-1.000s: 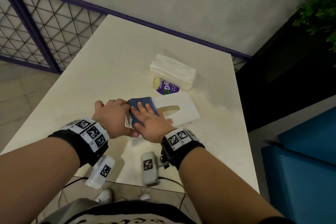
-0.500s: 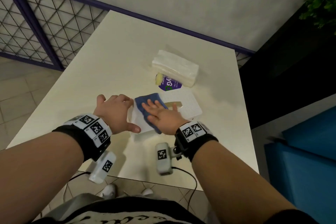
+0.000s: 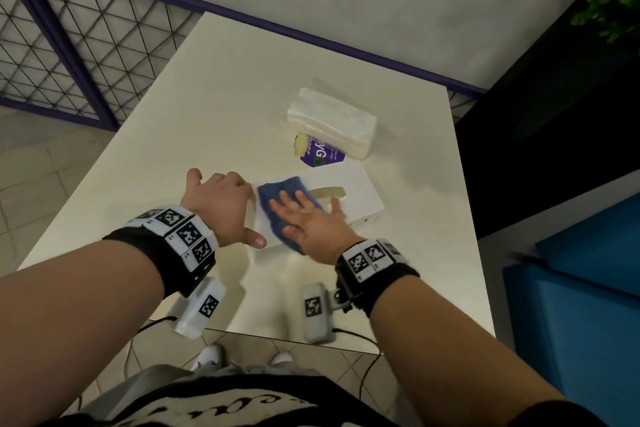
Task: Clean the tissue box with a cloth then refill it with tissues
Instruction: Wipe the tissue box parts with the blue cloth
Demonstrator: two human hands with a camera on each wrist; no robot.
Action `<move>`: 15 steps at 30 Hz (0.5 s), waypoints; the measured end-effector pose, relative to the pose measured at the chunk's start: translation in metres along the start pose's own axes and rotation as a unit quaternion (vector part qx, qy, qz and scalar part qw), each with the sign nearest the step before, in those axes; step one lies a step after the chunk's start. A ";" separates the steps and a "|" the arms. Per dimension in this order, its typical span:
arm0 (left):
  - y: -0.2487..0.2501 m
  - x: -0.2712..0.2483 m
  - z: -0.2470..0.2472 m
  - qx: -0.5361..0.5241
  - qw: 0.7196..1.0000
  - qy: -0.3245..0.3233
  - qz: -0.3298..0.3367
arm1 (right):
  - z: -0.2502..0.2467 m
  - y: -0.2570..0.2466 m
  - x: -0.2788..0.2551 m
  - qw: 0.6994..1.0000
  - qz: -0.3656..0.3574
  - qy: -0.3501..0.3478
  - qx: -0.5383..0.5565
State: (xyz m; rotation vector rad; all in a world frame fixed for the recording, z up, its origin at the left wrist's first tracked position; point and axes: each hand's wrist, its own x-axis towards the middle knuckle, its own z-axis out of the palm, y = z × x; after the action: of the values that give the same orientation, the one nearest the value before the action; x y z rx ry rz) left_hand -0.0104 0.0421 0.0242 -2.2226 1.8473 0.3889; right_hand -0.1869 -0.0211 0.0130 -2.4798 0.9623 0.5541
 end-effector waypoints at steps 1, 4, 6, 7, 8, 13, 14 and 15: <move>0.001 0.001 -0.001 0.006 1.000 -0.002 0.000 | -0.004 0.018 -0.003 1.000 0.029 0.009 -0.008; 0.002 0.002 -0.002 0.020 1.000 -0.009 0.000 | -0.018 0.066 -0.009 0.993 0.115 0.034 -0.017; 0.002 0.001 -0.002 0.024 1.000 -0.013 -0.002 | -0.020 0.081 -0.007 0.988 0.145 0.039 -0.018; 0.002 0.001 -0.002 0.025 1.000 -0.014 -0.003 | -0.019 0.083 -0.003 0.985 0.164 0.045 -0.010; 0.002 0.000 -0.002 0.025 1.000 -0.014 -0.004 | -0.017 0.082 0.001 0.980 0.190 0.061 0.008; 0.004 -0.001 -0.001 0.025 1.000 -0.012 -0.003 | -0.004 0.033 0.007 0.972 0.197 0.080 0.096; 0.005 0.000 -0.001 0.030 0.999 -0.011 -0.002 | 0.001 0.024 0.005 0.979 0.168 0.073 0.087; 0.005 0.001 -0.002 0.035 0.999 -0.010 -0.002 | 0.006 0.021 0.004 0.983 0.149 0.075 0.078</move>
State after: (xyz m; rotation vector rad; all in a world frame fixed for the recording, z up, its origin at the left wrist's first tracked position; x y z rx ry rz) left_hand -0.0153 0.0399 0.0255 -2.1676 1.8186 0.3380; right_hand -0.2003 -0.0345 0.0008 -2.2773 1.3958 0.3699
